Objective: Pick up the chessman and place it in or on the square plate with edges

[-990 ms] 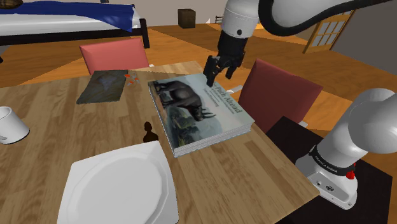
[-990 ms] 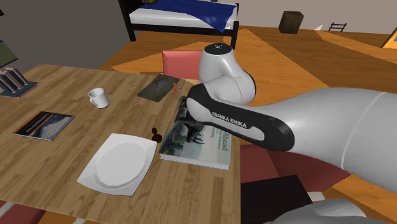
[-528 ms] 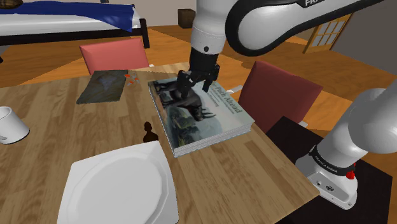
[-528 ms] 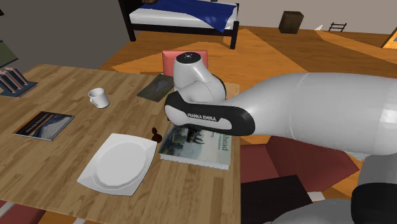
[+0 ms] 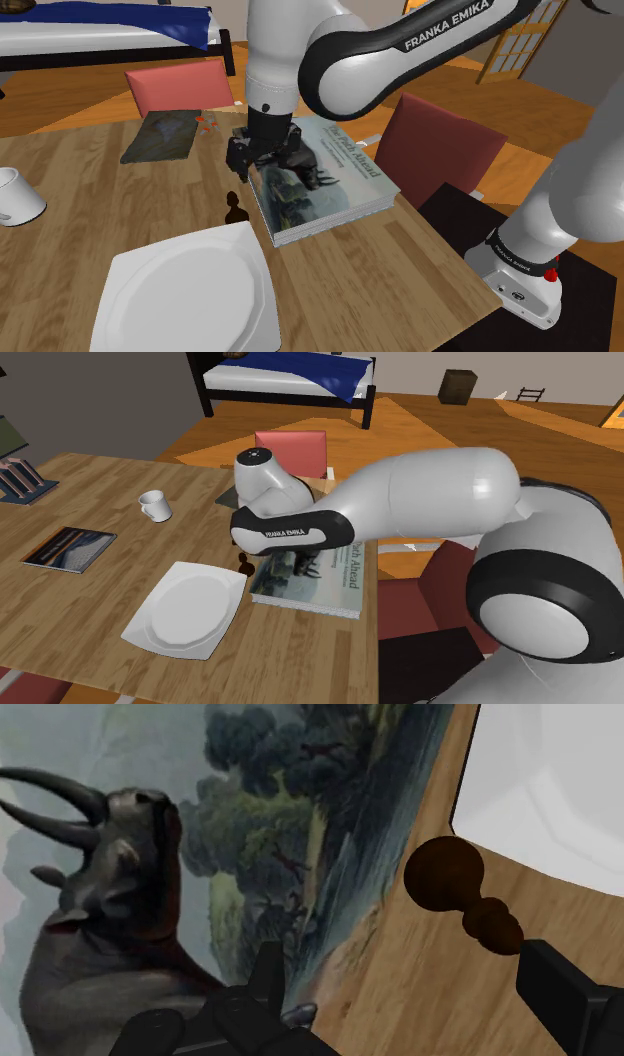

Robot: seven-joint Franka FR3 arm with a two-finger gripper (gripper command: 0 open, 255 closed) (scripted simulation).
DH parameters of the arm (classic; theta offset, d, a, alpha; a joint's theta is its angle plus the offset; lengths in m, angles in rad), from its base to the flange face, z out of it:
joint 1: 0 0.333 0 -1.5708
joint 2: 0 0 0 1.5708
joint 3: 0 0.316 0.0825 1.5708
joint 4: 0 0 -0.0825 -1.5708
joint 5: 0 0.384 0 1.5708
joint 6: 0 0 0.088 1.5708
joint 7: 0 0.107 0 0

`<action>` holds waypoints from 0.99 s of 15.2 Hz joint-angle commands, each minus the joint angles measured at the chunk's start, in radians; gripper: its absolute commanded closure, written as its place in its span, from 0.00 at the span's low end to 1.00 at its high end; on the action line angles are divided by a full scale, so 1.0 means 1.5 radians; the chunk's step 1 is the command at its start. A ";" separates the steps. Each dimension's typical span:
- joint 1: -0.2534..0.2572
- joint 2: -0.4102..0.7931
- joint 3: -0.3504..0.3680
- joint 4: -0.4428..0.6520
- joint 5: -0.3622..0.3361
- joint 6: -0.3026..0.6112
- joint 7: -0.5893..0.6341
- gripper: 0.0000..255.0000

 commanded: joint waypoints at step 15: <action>0.079 0.189 -0.025 0.120 -0.117 0.046 0.107 0.00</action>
